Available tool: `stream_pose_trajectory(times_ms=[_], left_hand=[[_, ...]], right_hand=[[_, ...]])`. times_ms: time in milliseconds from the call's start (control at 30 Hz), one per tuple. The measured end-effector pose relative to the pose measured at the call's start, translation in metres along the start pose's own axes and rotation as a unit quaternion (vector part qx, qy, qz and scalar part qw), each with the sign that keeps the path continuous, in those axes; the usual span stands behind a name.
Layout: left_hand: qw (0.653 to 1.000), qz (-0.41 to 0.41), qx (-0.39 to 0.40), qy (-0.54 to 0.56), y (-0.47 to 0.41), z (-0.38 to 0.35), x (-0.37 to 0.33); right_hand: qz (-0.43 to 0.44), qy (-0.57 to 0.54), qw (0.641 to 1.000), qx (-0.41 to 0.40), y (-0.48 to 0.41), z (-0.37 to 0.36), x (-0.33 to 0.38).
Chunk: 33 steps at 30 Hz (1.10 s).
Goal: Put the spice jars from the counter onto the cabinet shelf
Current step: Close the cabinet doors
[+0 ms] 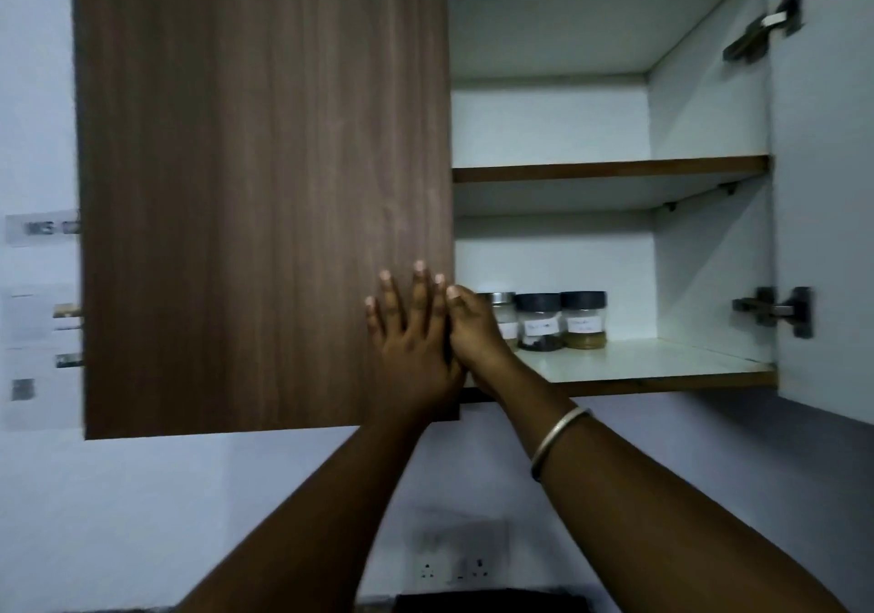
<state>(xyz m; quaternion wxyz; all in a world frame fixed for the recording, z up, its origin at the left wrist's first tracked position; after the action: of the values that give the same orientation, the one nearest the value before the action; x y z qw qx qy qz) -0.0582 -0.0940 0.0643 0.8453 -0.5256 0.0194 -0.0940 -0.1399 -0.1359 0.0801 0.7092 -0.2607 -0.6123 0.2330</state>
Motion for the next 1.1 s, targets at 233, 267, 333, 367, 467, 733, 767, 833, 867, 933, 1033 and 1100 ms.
stream_pose_trajectory(times_ms=[233,267,333,367,467,733,767,833,867,933,1033,1100], left_hand=[[0.908,-0.042,0.015,0.416,0.029,0.056,-0.089],[0.882,-0.069,0.010,0.466,0.034,0.068,-0.117],[0.843,-0.124,-0.004,0.523,0.041,0.093,-0.158],[0.822,-0.155,-0.008,0.548,0.043,0.107,-0.183],[0.778,-0.232,-0.023,0.584,0.049,0.150,-0.247],[0.696,-0.317,-0.034,0.643,0.050,0.236,-0.386],[0.692,-0.325,-0.030,0.644,0.050,0.241,-0.401],[0.693,-0.338,-0.026,0.636,0.047,0.249,-0.430],[0.703,-0.337,-0.022,0.626,0.045,0.248,-0.440],[0.716,-0.337,-0.013,0.611,0.041,0.246,-0.462],[0.731,-0.340,0.022,0.591,0.036,0.234,-0.491],[0.733,-0.340,0.057,0.587,0.035,0.221,-0.504]], right_hand=[[0.078,0.085,0.993,-0.033,0.076,0.094,0.066],[0.106,0.101,0.988,-0.059,0.094,0.118,0.079],[0.141,0.121,0.978,-0.096,0.128,0.155,0.103],[0.159,0.140,0.970,-0.120,0.147,0.180,0.115],[0.199,0.176,0.946,-0.185,0.196,0.241,0.157],[0.261,0.286,0.866,-0.317,0.282,0.371,0.240],[0.263,0.312,0.851,-0.331,0.290,0.383,0.247],[0.268,0.370,0.812,-0.363,0.305,0.404,0.260],[0.265,0.397,0.795,-0.374,0.307,0.413,0.260],[0.247,0.470,0.747,-0.401,0.313,0.430,0.262],[0.144,0.523,0.706,-0.455,0.315,0.466,0.247],[0.043,0.509,0.721,-0.468,0.314,0.493,0.225]])
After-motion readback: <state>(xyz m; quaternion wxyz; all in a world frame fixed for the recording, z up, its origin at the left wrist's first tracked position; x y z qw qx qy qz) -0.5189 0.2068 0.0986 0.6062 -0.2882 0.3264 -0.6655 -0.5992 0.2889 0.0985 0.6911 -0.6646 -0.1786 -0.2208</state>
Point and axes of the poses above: each hand's wrist, its own y-axis away from the middle knuckle, its own z-axis out of the back of the hand, x = y × z, the point moved 10 cm from there along -y, towards the middle knuckle, and after that the axes turned 1 degree about y, right-handed, at the moved point
